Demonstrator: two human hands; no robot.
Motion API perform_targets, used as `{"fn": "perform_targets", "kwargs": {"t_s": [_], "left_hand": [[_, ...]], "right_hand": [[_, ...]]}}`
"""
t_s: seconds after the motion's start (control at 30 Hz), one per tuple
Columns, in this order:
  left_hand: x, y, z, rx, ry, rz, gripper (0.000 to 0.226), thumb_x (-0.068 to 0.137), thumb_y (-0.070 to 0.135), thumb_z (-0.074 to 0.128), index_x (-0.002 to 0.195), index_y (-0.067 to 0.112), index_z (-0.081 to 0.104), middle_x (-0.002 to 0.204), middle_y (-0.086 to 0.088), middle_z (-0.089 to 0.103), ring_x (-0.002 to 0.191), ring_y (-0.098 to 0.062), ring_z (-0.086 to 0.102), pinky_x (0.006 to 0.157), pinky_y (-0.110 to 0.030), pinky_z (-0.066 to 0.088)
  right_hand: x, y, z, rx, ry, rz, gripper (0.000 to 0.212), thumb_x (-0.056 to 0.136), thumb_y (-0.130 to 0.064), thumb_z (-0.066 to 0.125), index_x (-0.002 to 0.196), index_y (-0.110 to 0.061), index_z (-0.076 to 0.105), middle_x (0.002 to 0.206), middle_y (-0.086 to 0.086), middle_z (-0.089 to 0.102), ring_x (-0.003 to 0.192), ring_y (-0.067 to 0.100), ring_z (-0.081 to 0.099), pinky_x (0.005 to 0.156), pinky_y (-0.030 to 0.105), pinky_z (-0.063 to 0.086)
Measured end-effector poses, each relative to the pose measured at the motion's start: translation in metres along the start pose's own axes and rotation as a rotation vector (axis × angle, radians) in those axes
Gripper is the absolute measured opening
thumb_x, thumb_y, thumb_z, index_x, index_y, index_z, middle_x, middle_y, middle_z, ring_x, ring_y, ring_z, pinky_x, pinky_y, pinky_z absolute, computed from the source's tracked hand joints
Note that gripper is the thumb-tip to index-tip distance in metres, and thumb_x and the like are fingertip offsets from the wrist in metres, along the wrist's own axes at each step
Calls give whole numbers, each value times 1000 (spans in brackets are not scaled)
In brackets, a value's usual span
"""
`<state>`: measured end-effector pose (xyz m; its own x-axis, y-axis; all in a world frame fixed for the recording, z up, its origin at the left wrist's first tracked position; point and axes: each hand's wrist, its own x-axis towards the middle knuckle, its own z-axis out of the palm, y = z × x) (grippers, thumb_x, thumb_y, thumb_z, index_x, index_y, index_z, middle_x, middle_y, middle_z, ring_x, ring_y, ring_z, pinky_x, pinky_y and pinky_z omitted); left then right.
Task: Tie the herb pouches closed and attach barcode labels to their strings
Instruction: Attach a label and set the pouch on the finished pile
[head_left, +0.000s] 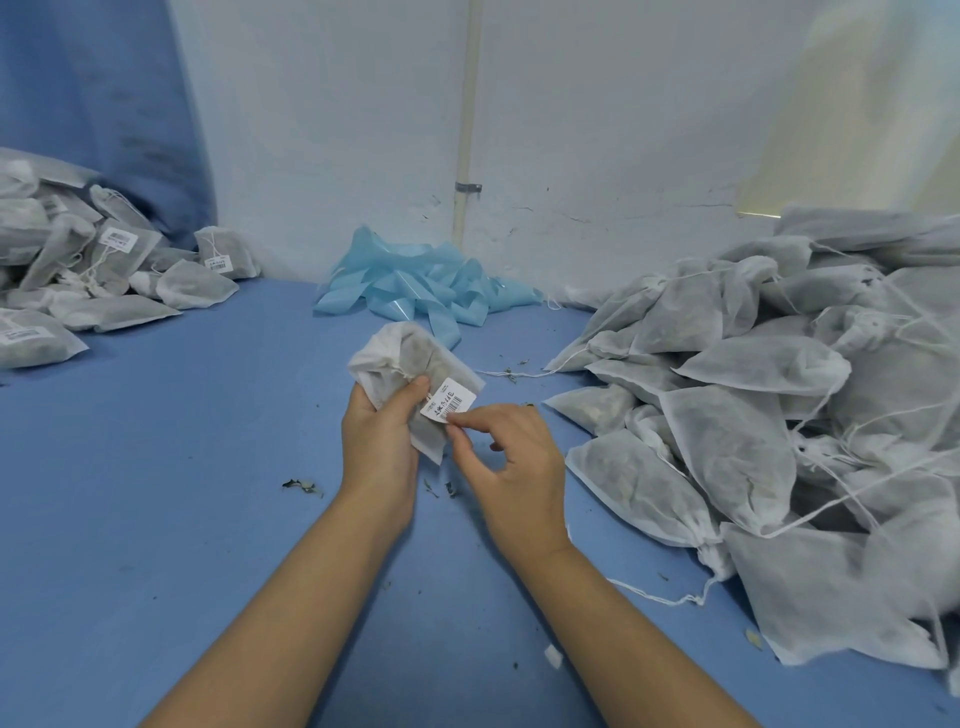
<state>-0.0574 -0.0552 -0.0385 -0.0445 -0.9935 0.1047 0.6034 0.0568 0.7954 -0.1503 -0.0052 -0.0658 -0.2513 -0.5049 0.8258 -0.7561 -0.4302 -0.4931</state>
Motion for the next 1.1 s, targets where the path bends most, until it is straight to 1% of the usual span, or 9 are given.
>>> {"fn": "perform_targets", "kwargs": {"t_s": [0.2, 0.33, 0.43, 0.5, 0.6, 0.67, 0.83, 1.0, 1.1], "left_hand": [[1, 1, -1, 36, 5, -5, 19, 88, 1, 58, 96, 18, 61, 74, 6, 69, 66, -9, 66, 61, -25, 53], [0, 1, -2, 138, -45, -13, 18, 86, 1, 60, 99, 13, 62, 76, 1, 69, 66, -12, 67, 60, -24, 54], [-2, 2, -1, 204, -137, -50, 19, 84, -3, 59, 92, 13, 65, 71, 1, 71, 64, -12, 68, 55, -22, 54], [-4, 0, 0, 228, -172, -70, 20, 83, -4, 59, 96, 11, 64, 74, -1, 71, 65, -14, 69, 54, -22, 53], [-6, -1, 1, 245, -182, -77, 25, 83, -3, 61, 104, 10, 62, 82, -3, 72, 70, -13, 70, 56, -22, 53], [-6, -4, 1, 244, -205, -72, 25, 83, 0, 64, 105, 12, 62, 86, -1, 73, 75, -13, 70, 60, -21, 54], [-8, -14, -2, 316, -271, -136, 24, 84, 15, 69, 107, 13, 66, 96, -2, 74, 89, -16, 71, 77, -27, 56], [-7, -15, -7, 325, -310, -249, 19, 91, 24, 61, 105, 13, 68, 94, -3, 75, 87, -17, 72, 62, -20, 55], [-6, -12, -7, 338, -316, -279, 18, 91, 27, 61, 100, 14, 68, 83, -6, 75, 70, -17, 71, 55, -21, 53]], "right_hand": [[-2, -1, 1, -29, -173, 128, 19, 78, -12, 62, 92, -17, 73, 90, -10, 67, 86, 9, 52, 72, 16, 41], [1, -2, -1, -15, -81, 169, 22, 79, -21, 58, 99, -20, 68, 87, -17, 54, 83, 8, 50, 76, 8, 35], [4, 3, -3, 144, -69, 353, 38, 82, -30, 64, 117, -29, 52, 111, -25, 45, 102, 0, 49, 81, 11, 40], [5, 6, -4, 352, -153, 533, 42, 86, -24, 67, 124, -26, 49, 118, -19, 51, 105, 0, 53, 85, 13, 44], [8, 12, -8, 597, -217, 696, 26, 85, -17, 66, 110, -17, 61, 103, 1, 69, 90, 10, 66, 74, 19, 50], [10, 14, -10, 647, -184, 723, 22, 81, -18, 68, 102, -13, 64, 94, 3, 70, 82, 11, 66, 69, 19, 51], [13, 17, -10, 701, -22, 836, 20, 84, -22, 72, 99, -11, 66, 91, 4, 71, 79, 13, 66, 69, 21, 52], [14, 18, -10, 720, -4, 849, 24, 84, -26, 71, 100, -9, 67, 85, 0, 72, 73, 8, 66, 63, 17, 50], [14, 18, -11, 696, 2, 836, 26, 85, -26, 71, 98, -4, 67, 75, -3, 69, 61, 3, 60, 55, 14, 46]]}}
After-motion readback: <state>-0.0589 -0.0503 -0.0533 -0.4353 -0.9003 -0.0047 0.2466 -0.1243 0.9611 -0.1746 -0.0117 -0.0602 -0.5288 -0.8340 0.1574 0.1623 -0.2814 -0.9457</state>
